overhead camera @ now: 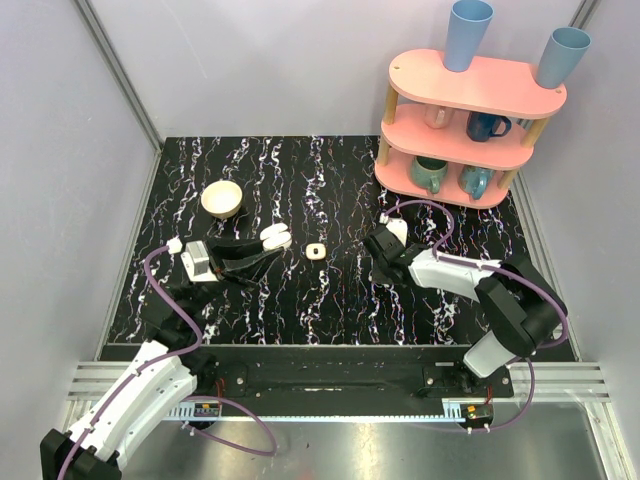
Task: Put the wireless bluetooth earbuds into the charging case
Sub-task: Pick up the left earbud from the center of the board, then insert the left earbud into the left side groove of the charging case.
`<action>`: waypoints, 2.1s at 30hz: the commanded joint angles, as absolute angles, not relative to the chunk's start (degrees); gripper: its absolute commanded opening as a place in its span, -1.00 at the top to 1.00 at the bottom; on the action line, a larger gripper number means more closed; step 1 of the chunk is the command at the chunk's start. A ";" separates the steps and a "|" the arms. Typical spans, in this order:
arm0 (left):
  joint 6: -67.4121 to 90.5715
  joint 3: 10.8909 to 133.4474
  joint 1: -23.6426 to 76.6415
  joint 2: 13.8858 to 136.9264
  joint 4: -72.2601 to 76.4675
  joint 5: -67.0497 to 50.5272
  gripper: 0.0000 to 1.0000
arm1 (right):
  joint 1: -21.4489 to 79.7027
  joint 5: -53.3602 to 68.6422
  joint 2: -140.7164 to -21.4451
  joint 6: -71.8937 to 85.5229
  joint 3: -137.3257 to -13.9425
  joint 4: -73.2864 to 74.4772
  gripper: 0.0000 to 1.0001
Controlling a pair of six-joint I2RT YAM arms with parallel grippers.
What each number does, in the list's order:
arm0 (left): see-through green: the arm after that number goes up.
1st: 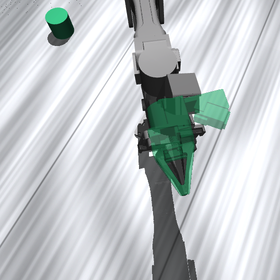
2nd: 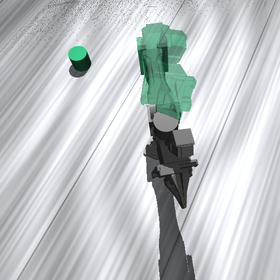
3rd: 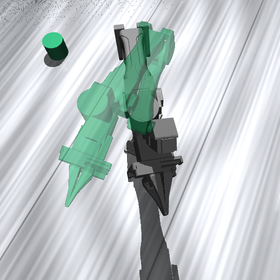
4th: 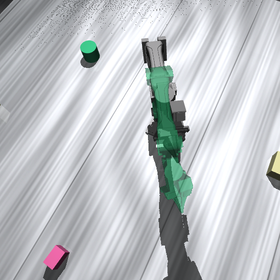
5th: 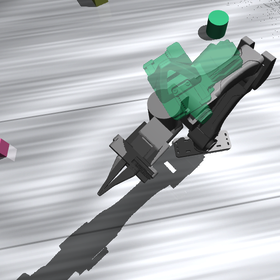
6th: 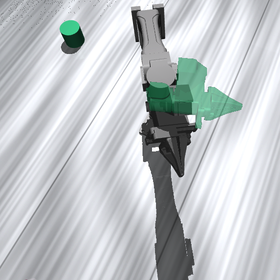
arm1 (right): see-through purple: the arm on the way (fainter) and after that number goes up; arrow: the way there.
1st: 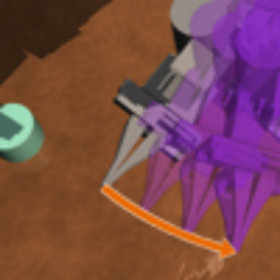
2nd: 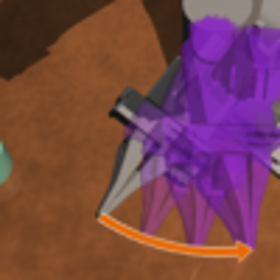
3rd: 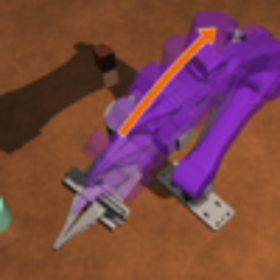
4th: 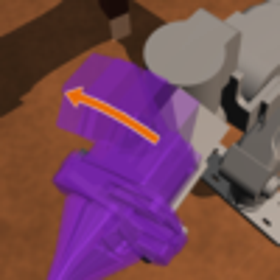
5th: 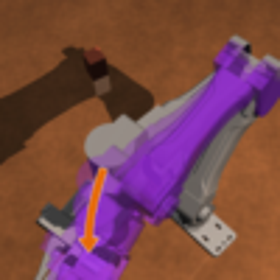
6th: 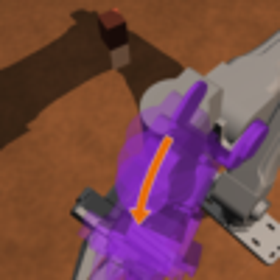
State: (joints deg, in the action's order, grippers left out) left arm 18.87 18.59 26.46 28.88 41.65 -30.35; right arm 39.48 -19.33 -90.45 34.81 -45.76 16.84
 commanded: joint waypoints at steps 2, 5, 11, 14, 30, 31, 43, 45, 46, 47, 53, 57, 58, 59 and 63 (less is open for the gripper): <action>18.46 19.86 26.63 28.48 42.98 -31.03 1.00 | 39.90 -16.96 -93.08 35.07 -45.44 20.83 0.24; 18.54 19.86 26.63 28.48 42.98 -31.11 1.00 | 39.90 -17.23 -92.64 35.33 -45.44 21.53 0.28; 18.54 19.78 26.72 28.56 43.07 -31.11 1.00 | 39.90 -17.23 -92.20 34.89 -45.70 22.85 0.21; 18.54 19.86 26.63 28.65 43.07 -31.20 1.00 | 39.99 -16.70 -92.02 34.63 -45.62 22.94 0.17; 18.63 19.86 26.63 28.74 43.07 -31.38 1.00 | 39.99 -16.17 -92.46 34.45 -45.97 24.00 0.35; 18.63 19.86 26.72 28.74 42.98 -31.38 1.00 | 39.90 -16.17 -92.55 34.37 -45.97 24.08 0.36; 18.81 19.95 26.63 29.35 43.42 -31.46 1.00 | 39.99 -16.88 -84.83 37.08 -47.99 21.89 0.67; 18.81 20.21 26.63 29.71 43.59 -31.90 1.00 | 39.90 -16.44 -79.84 37.62 -48.51 19.53 0.73; 18.81 20.21 26.63 29.88 43.68 -31.82 1.00 | 40.08 -16.87 -78.06 38.49 -48.78 18.82 0.74; 18.81 20.21 26.63 30.06 43.77 -31.90 1.00 | 40.17 -17.31 -76.22 38.76 -48.69 17.85 0.77; 19.07 20.21 26.63 30.67 44.91 -31.90 1.00 | 41.04 -19.59 -63.73 39.90 -49.04 9.23 0.82; 19.34 20.13 26.63 31.46 46.40 -31.82 1.00 | 43.32 -22.31 -57.85 40.87 -48.17 0.13 0.83; 19.42 20.13 26.72 31.55 46.75 -31.90 1.00 | 43.94 -22.67 -56.96 41.13 -47.73 -3.48 0.85; 19.42 19.95 26.81 32.07 47.11 -32.17 1.00 | 45.51 -23.02 -56.43 41.05 -47.38 -6.13 0.85; 19.42 18.90 27.33 33.04 50.88 -31.56 1.00 | 51.93 -28.89 -56.51 35.19 -48.86 -18.77 0.85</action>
State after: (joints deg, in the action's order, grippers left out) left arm 19.11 18.59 26.63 32.36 44.03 -31.24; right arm 46.44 -21.76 -56.84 39.66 -47.24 -2.31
